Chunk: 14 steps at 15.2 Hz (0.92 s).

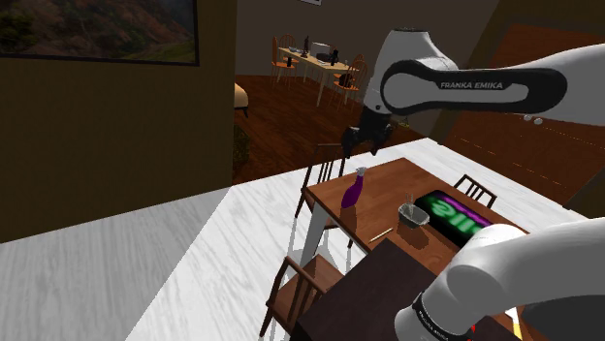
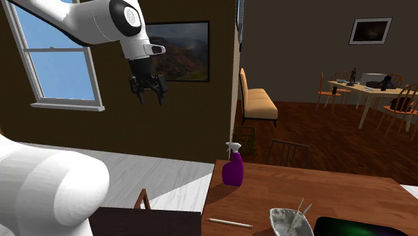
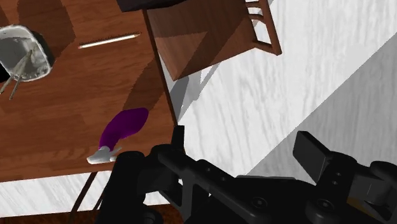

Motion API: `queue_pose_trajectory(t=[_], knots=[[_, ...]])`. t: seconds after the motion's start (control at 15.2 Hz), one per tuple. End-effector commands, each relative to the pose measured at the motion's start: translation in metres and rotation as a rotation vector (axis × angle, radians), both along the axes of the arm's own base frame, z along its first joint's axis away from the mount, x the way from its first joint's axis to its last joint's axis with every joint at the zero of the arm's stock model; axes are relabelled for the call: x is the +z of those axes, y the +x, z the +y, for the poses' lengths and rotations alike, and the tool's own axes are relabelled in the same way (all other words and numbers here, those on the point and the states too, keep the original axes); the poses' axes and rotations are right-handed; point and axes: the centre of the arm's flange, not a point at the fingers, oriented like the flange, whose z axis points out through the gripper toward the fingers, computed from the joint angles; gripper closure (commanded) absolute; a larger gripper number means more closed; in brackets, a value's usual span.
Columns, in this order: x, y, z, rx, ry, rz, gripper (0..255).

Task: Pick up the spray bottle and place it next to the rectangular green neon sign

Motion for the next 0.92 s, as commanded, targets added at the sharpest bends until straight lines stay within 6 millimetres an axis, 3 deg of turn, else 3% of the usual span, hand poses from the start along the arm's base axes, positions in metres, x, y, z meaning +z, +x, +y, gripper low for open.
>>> queue_pose_trajectory(t=[0.0, 0.86], knots=[[-0.021, 0.012, -0.009, -0.056, -0.008, -0.01, 0], [-0.155, 0.081, -0.083, -0.411, -0.063, -0.063, 0]])
